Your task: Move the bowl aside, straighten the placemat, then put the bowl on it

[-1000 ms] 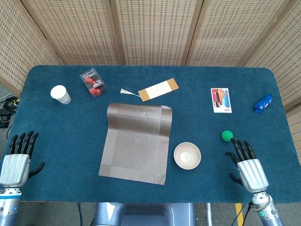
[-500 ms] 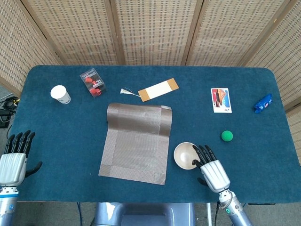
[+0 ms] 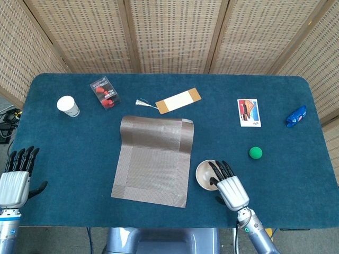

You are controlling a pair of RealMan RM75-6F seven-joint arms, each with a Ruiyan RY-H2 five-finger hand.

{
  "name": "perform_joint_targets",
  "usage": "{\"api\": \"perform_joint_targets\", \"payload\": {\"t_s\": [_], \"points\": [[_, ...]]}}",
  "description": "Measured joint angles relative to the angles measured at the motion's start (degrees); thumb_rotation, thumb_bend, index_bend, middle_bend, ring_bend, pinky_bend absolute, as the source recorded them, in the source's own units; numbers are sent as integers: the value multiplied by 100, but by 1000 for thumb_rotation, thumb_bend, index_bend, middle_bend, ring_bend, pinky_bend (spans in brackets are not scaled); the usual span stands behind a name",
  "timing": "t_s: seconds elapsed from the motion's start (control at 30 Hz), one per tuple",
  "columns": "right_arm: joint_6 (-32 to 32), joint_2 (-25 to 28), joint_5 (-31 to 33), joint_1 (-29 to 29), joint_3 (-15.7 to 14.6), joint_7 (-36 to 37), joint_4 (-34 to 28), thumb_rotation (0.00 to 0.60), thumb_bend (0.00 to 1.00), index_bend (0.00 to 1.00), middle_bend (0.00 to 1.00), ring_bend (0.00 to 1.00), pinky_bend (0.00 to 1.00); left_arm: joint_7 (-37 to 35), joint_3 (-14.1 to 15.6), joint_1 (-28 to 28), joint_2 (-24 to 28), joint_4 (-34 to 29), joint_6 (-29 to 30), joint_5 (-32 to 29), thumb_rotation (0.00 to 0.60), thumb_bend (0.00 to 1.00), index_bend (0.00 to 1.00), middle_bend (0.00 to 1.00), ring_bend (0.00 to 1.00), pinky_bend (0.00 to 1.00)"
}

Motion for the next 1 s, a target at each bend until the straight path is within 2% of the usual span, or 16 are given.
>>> {"api": "perform_joint_targets", "payload": {"t_s": [0.33,0.6,1.0], "points": [[-266,-316,227,172,53,-54,325,600,461,550,152,0,127,-72,-85,16,-19,40,-75,2,600,201,0,0,0,0],[-178,-462,244,222,62,-17,571,600,498,697,242,8,149,-90,-135,24,-47,80,-137,-12,600,201,0,0,0,0],[-37,-476,243,276,63,-28,642,600,508,720,266,16,161,-117,-192,42,-52,83,-186,-1,600,201,0,0,0,0]]}}
